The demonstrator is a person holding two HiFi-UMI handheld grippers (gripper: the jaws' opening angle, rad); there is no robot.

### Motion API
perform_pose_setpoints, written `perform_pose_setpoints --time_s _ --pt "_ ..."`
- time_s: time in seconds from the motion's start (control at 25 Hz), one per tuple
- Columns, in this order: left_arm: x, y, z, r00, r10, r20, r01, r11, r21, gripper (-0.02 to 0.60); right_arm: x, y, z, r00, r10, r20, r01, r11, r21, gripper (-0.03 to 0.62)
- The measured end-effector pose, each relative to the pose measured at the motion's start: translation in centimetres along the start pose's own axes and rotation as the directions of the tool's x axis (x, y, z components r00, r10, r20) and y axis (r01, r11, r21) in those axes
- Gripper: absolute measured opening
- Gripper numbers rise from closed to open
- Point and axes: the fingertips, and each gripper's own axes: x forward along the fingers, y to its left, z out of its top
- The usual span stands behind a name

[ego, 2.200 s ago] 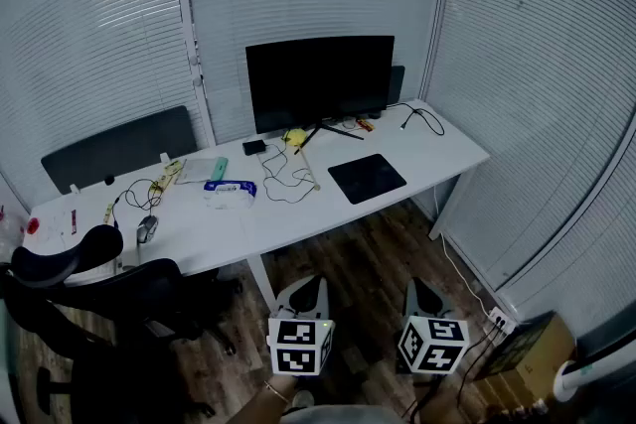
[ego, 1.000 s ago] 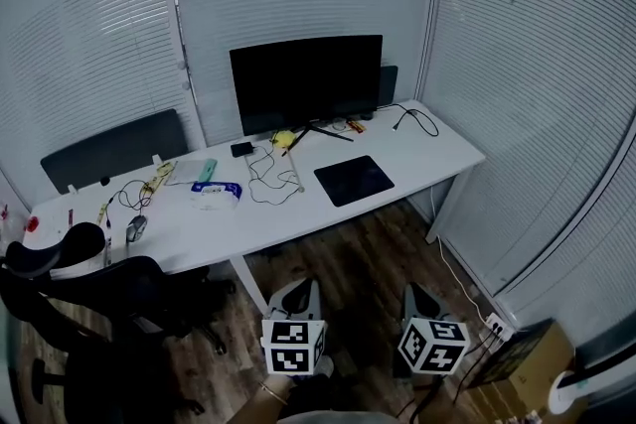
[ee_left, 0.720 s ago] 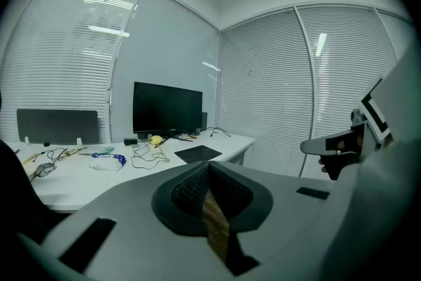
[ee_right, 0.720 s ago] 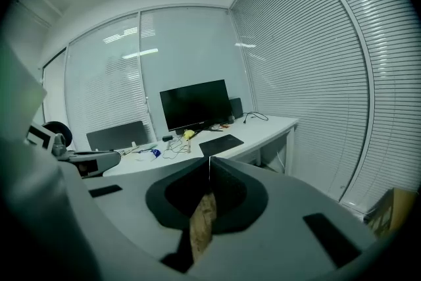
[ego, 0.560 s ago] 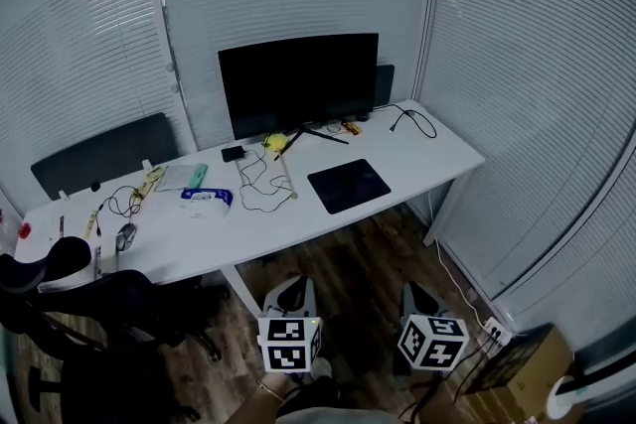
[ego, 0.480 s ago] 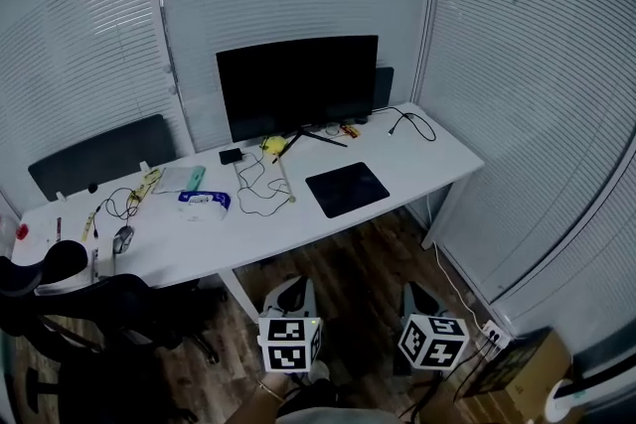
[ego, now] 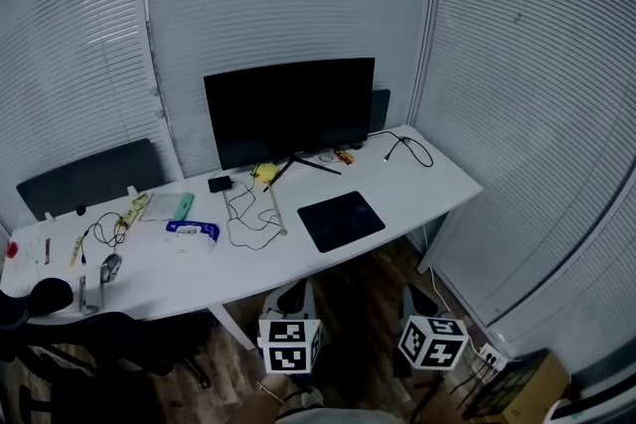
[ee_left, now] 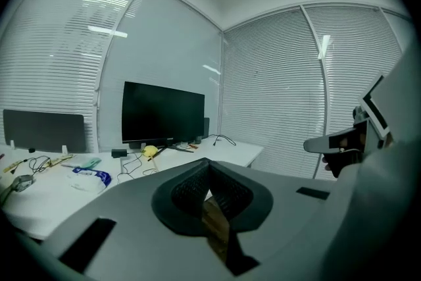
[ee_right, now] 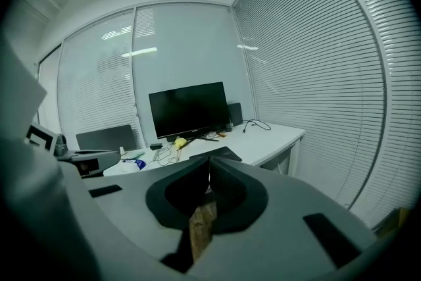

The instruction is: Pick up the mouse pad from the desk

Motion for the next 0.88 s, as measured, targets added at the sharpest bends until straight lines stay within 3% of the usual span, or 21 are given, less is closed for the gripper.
perform_pose_setpoints --time_s 0.48,0.88 --pt "6.6 2.8 1.0 1.0 0.025 -0.003 -0.025 1.0 0.008 0.017 7.3 -0.7 2.2 1.0 0.017 -0.012 -0.017 1.0 -0.004 0.034" --pt "9.8 4.5 0.4 0.998 0.024 -0.053 -0.024 1.0 -0.004 0.017 11.3 -1.0 1.9 0.998 0.012 -0.055 -0.012 1.0 0.003 0.034"
